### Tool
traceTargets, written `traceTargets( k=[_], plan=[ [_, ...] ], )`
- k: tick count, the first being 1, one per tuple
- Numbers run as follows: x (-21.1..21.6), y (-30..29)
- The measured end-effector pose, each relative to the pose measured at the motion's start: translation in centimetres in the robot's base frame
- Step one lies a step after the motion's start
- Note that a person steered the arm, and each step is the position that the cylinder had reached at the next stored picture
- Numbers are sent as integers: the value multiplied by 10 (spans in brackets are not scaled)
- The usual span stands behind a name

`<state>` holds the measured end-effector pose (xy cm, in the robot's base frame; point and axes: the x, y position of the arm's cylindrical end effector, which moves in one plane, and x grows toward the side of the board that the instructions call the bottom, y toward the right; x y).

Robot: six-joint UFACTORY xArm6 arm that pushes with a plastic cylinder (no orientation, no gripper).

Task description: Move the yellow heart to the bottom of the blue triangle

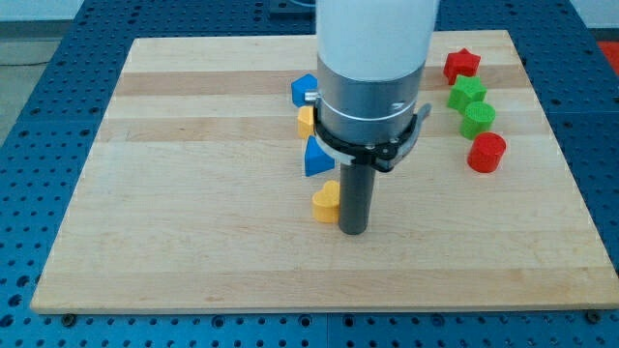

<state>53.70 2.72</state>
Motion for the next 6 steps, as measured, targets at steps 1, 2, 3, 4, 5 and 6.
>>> traceTargets(
  k=[1,2,3,4,5,6],
  plan=[
    [0,-12],
    [0,-18],
    [0,-25],
    [0,-31],
    [-11,-36],
    [-14,-40]
  ],
)
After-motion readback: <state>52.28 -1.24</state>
